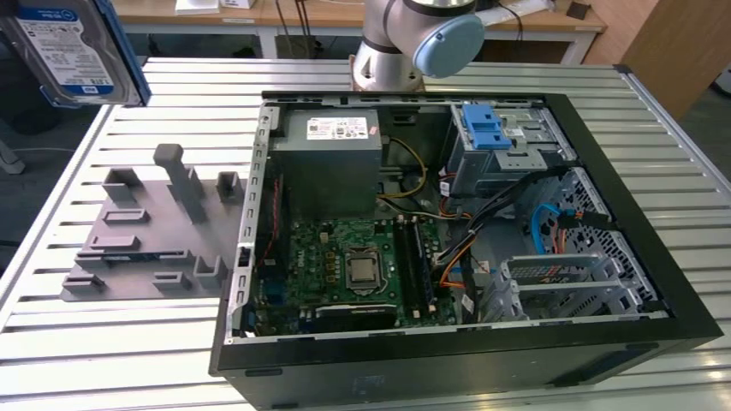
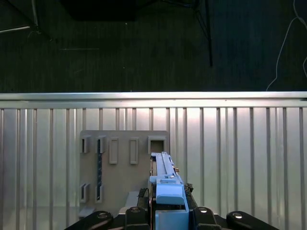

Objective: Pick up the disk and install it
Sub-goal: 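Pick up the disk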

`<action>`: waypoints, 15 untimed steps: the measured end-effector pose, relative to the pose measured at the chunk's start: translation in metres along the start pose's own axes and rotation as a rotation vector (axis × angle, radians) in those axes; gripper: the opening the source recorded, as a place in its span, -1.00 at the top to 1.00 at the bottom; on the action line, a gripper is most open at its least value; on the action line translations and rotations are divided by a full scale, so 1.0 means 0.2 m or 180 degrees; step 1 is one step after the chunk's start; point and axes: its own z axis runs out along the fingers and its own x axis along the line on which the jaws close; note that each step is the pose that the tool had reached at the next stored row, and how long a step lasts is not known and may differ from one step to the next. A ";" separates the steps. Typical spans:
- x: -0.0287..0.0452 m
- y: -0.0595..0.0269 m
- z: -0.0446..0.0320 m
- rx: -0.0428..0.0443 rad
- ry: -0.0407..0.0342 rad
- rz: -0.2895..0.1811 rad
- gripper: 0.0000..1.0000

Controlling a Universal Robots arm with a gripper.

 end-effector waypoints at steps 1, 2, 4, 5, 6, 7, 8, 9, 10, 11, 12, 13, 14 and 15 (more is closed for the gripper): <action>0.000 0.000 -0.005 0.0000 0.0000 0.0000 0.27; 0.000 0.000 -0.010 0.0000 0.0000 0.0000 0.27; 0.000 0.000 -0.020 0.0000 0.0000 0.0000 0.27; 0.000 0.000 -0.025 0.0000 0.0000 0.0000 0.27; 0.000 0.000 -0.030 0.0000 0.0000 0.0000 0.27; 0.000 0.000 -0.035 0.0000 0.0000 0.0000 0.27; 0.000 0.001 -0.040 0.0000 0.0000 0.0000 0.27; 0.000 0.001 -0.044 0.0000 0.0000 0.0000 0.27; 0.000 0.001 -0.048 0.0000 0.0000 0.0000 0.27; 0.000 0.001 -0.052 0.0000 0.0000 0.0000 0.27; 0.000 0.001 -0.056 0.0000 0.0000 0.0000 0.27; 0.000 0.001 -0.060 0.0000 0.0000 0.0000 0.27; 0.000 0.001 -0.064 0.0000 0.0000 0.0000 0.27; 0.000 0.001 -0.068 0.0000 0.0000 0.0000 0.27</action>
